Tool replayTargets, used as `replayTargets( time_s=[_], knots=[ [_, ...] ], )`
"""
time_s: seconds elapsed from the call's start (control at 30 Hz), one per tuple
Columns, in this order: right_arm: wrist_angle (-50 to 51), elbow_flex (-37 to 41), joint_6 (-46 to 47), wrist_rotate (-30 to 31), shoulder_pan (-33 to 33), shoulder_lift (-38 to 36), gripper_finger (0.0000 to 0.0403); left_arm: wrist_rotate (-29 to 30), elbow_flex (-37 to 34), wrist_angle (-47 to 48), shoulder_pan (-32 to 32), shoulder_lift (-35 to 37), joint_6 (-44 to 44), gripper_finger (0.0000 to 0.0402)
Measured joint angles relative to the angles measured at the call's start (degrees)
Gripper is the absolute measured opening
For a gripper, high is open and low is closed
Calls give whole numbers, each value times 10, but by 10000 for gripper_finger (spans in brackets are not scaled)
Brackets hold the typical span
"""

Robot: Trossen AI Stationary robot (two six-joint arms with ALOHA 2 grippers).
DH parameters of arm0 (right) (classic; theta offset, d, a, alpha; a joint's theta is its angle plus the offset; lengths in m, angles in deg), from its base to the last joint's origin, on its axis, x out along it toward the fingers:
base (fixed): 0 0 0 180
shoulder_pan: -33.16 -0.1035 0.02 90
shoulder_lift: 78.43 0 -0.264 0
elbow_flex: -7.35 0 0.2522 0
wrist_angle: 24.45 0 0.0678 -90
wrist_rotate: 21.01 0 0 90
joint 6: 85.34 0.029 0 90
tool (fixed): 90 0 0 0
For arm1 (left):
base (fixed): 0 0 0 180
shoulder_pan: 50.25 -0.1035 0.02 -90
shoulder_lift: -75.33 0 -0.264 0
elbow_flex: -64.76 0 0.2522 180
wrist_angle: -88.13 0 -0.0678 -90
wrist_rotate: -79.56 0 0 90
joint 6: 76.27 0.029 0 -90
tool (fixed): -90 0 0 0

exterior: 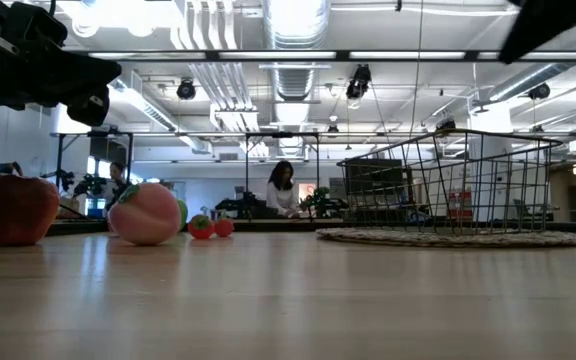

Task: Build produce basket
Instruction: Put the bottom green apple into the gold wire basket

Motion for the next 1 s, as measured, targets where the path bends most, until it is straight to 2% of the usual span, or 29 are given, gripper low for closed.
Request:
replayTargets(
  time_s=[0.3, 0.5, 0.67, 0.83, 1.0],
  knots=[
    [80, 0, 250, -184, -67, -29, 305, 0, 0, 0, 0, 0, 0, 2],
    [101, 0, 431, -239, -134, -21, 301, 0, 0, 0, 0, 0, 0, 2],
    [105, 0, 571, -310, -182, -1, 288, 0, 0, 0, 0, 0, 0, 2],
    [112, 0, 655, -383, -217, 22, 270, 0, 0, 0, 0, 0, 0, 2],
    [139, -25, 666, -383, -230, 46, 250, 0, 0, 0, 0, 0, 0, 2]
  ],
)
